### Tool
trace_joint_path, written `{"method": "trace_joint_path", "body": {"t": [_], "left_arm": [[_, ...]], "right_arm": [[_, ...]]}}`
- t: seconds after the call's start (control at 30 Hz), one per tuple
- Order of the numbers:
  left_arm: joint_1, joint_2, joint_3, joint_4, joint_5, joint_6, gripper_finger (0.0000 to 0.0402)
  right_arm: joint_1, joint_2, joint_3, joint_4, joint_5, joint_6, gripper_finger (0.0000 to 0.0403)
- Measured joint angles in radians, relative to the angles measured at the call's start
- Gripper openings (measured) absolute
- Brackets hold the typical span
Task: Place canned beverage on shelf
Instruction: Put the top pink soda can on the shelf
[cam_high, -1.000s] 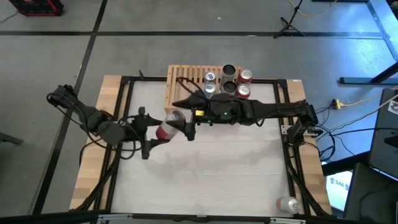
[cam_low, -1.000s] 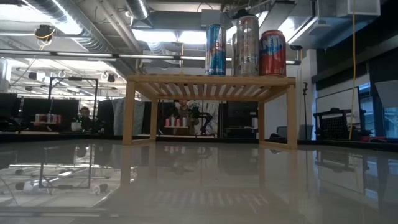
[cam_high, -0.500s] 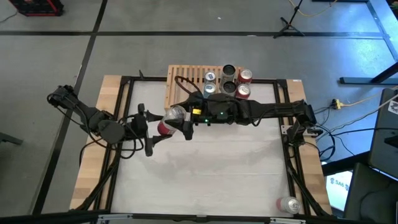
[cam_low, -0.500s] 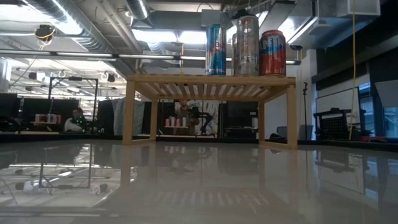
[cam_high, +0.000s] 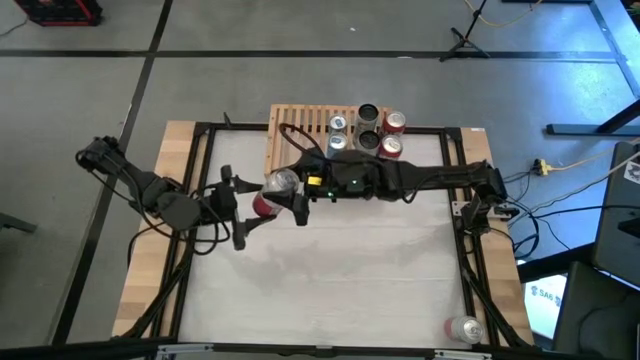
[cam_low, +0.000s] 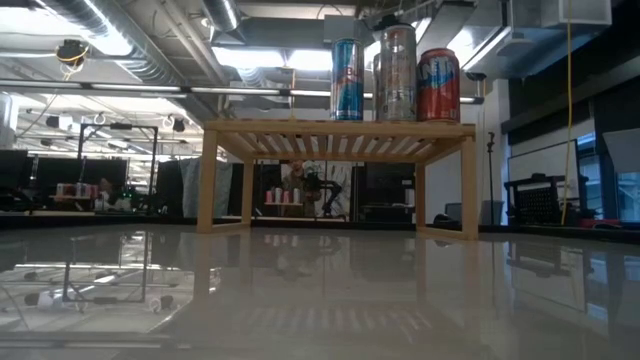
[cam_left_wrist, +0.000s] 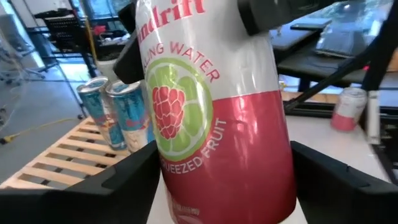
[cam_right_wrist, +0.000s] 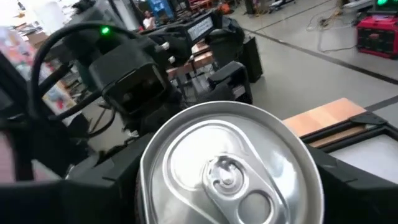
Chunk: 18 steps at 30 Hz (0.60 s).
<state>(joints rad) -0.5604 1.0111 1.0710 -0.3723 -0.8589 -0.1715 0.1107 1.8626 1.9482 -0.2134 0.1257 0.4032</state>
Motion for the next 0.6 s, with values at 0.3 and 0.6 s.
{"method": "trace_joint_path", "body": {"t": [0.3,0.6], "left_arm": [[-0.053,-0.167,0.003,-0.32,0.255,-0.304,0.0329],[-0.088,-0.253,0.001,-0.451,0.364,-0.508,0.033]], "right_arm": [[0.027,0.011,-0.002,-0.214,-0.081,-0.088,0.0279],[0.062,0.178,-0.001,-0.198,-0.07,-0.26,0.0279]]}}
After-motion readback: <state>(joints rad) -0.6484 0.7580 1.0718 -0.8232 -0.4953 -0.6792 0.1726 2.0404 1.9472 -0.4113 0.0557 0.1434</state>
